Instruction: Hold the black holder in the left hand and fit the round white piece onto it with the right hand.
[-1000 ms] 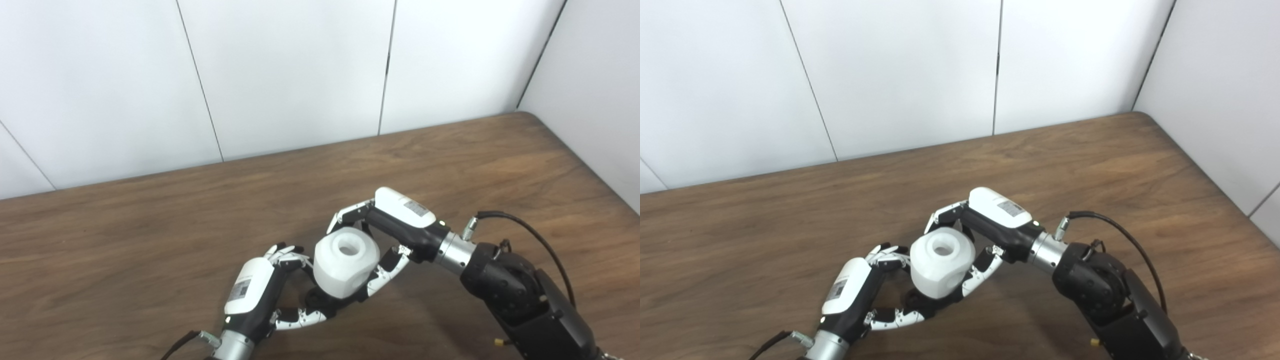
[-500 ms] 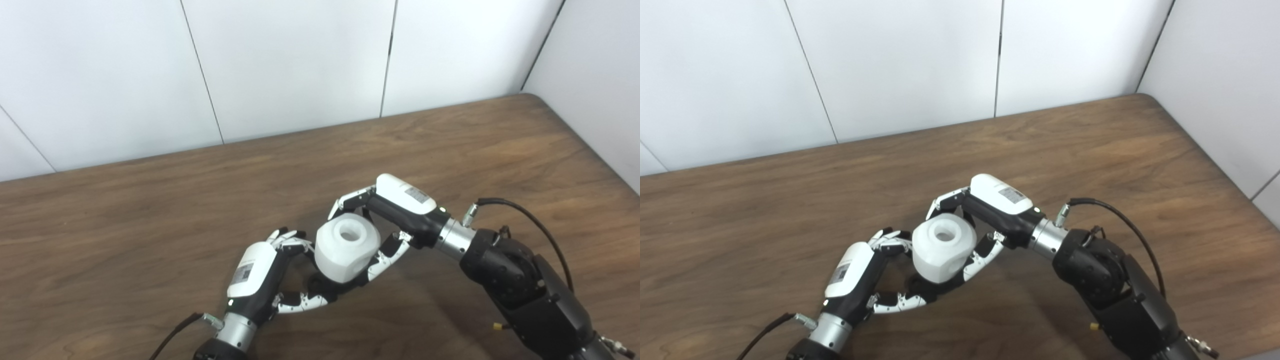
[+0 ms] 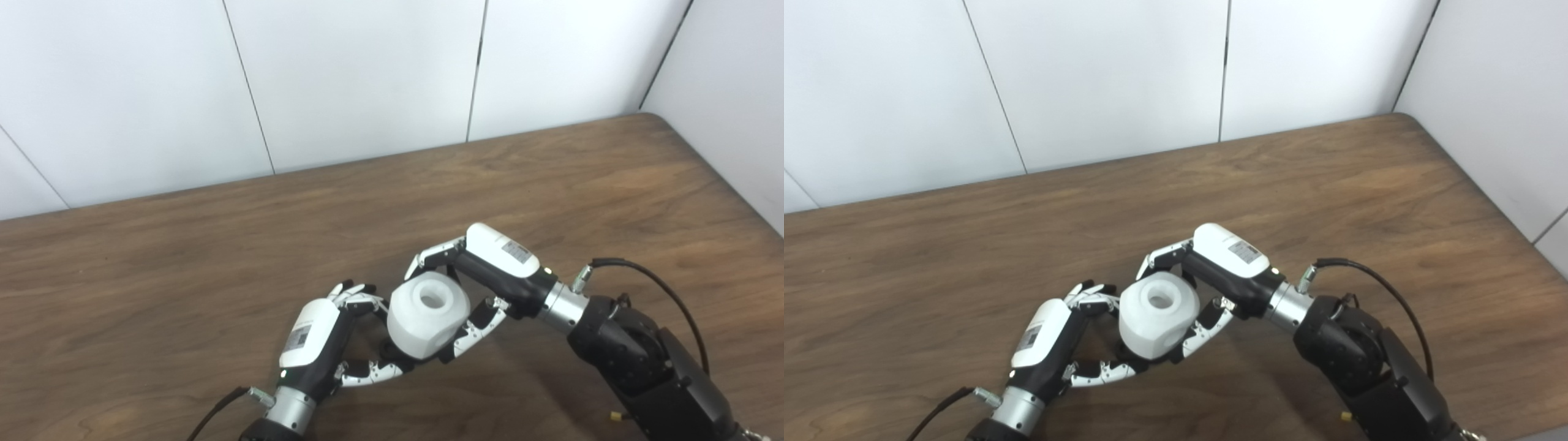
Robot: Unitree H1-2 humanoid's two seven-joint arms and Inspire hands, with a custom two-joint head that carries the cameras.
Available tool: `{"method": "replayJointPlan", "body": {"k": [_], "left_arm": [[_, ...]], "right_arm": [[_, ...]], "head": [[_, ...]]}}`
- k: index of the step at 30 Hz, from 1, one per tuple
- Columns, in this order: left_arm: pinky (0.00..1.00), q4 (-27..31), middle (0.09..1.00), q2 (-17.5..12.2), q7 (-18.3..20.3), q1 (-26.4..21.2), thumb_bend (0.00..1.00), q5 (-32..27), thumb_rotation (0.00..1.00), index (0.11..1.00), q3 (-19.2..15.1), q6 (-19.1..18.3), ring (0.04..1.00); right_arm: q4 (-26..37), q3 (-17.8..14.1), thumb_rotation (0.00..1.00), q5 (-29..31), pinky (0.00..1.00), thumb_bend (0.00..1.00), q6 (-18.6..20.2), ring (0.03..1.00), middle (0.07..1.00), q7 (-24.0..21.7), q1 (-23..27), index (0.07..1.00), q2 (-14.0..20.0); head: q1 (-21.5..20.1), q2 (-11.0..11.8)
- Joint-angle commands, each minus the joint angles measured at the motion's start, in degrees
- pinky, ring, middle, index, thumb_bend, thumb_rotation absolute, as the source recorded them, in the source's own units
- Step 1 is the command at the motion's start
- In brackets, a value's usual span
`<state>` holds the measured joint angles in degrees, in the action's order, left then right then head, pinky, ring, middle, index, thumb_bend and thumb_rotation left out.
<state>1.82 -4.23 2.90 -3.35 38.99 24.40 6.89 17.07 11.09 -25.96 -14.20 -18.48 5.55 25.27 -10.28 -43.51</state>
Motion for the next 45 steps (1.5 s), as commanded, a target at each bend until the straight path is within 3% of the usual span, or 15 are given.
{"method": "replayJointPlan", "body": {"k": [1,22,28,30,32,33,34,36,41,45], "left_arm": [[0.97,0.7,0.701,0.9,-0.6,0.1,0.52,-0.8,0.06,0.484,0.0,0.2,0.863],[0.98,0.8,0.707,1.3,-0.4,0.0,0.52,-0.9,0.06,0.484,0.0,-0.4,0.866],[0.98,0.8,0.703,1.4,-0.8,0.2,0.52,-1.1,0.06,0.483,0.0,-0.2,0.868],[0.98,0.9,0.704,1.4,-0.7,0.2,0.52,-1.1,0.06,0.483,0.0,-0.3,0.871],[0.98,1.1,0.705,1.3,-0.7,0.3,0.52,-0.9,0.06,0.483,0.1,-0.4,0.870],[0.98,1.2,0.705,1.3,-0.7,0.3,0.52,-0.9,0.06,0.483,0.1,-0.5,0.869],[0.98,1.2,0.706,1.4,-0.7,0.4,0.52,-0.9,0.06,0.483,0.1,-0.5,0.870],[0.98,1.3,0.705,1.4,-0.7,0.4,0.52,-0.8,0.06,0.483,0.1,-0.5,0.869],[0.98,1.4,0.703,1.4,-0.8,0.7,0.52,-0.8,0.06,0.483,0.2,-0.5,0.867],[0.98,1.6,0.704,1.4,-0.7,0.6,0.52,-0.9,0.06,0.483,0.1,-0.8,0.868]], "right_arm": [[0.3,0.1,0.00,-0.8,0.25,0.52,-3.1,0.332,0.436,0.8,0.0,0.532,1.0],[-2.6,1.8,0.00,-8.7,0.16,0.52,-12.5,0.240,0.449,4.9,0.5,0.525,3.4],[-3.1,2.7,0.00,-7.3,0.27,0.53,-12.3,0.389,0.484,4.0,0.6,0.495,4.5],[-2.7,2.7,0.00,-6.5,0.32,0.53,-10.4,0.455,0.496,2.6,0.4,0.484,4.7],[-1.5,2.6,0.11,-6.6,0.37,0.52,-8.0,0.520,0.604,1.3,0.0,0.492,4.9],[-0.7,2.5,0.16,-7.2,0.41,0.69,-6.7,0.553,0.639,0.6,-0.2,0.587,5.0],[-0.1,2.5,0.22,-7.8,0.45,0.79,-5.8,0.588,0.674,0.1,-0.4,0.663,5.1],[1.1,2.4,0.31,-8.2,0.52,0.90,-3.8,0.642,0.728,-1.1,-0.8,0.759,5.3],[3.2,2.3,0.38,-8.5,0.60,0.96,-0.7,0.764,0.846,-3.6,-1.5,0.866,5.7],[3.3,2.1,0.38,-9.9,0.63,0.97,-1.2,0.807,0.895,-3.3,-1.7,0.894,5.8]], "head": [[-0.1,0.0],[0.1,0.1],[0.1,0.0],[0.1,0.0],[0.1,0.0],[0.1,0.0],[0.1,0.0],[0.1,0.0],[0.0,-0.2],[0.0,-0.2]]}}
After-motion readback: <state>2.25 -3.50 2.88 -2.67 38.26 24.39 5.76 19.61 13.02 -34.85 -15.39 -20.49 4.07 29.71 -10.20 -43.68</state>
